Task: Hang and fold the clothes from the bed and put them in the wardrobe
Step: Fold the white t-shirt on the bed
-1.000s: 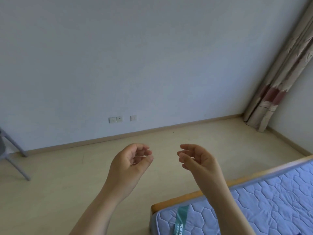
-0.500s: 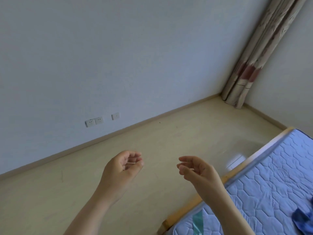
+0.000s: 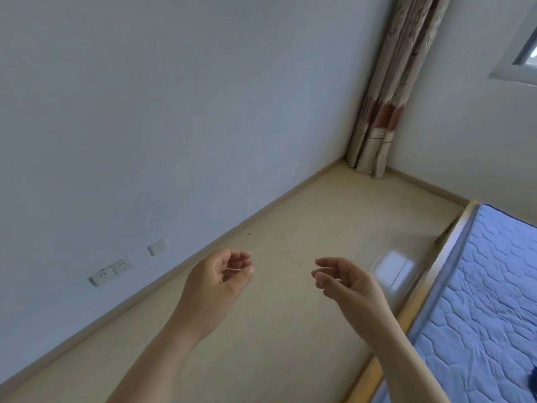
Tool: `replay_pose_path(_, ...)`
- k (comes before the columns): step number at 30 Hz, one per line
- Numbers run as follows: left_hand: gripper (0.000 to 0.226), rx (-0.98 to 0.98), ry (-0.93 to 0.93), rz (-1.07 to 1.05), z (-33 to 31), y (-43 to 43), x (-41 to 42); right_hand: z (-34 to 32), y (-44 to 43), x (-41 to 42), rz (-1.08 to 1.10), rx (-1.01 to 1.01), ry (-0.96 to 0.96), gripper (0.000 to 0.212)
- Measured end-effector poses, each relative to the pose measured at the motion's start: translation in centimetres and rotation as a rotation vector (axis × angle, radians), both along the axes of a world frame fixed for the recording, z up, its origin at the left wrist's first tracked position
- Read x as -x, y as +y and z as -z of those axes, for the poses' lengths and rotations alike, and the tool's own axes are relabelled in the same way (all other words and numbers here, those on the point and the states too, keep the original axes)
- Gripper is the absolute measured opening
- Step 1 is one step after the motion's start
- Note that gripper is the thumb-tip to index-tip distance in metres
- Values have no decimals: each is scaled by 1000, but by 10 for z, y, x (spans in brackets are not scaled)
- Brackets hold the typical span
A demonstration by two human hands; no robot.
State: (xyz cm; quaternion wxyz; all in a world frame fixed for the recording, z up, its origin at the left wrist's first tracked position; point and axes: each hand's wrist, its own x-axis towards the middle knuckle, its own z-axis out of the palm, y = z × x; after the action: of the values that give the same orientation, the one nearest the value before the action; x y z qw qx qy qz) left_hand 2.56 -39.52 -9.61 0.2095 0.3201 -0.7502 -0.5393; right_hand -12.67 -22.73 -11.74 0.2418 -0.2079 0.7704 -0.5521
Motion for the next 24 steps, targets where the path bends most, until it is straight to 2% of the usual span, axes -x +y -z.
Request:
replay_pose_path(5, 13, -13, -14, 132, 3, -52, 71, 4, -28, 46, 127, -12, 11, 19)
replay_pose_path(15, 13, -15, -2, 529, -2, -153, 238, 0, -88, 127, 536, -3, 51, 19)
replay_pose_path(24, 15, -42, -20, 889, 6, -134, 380, 4, -62, 186, 859, -8, 54, 18)
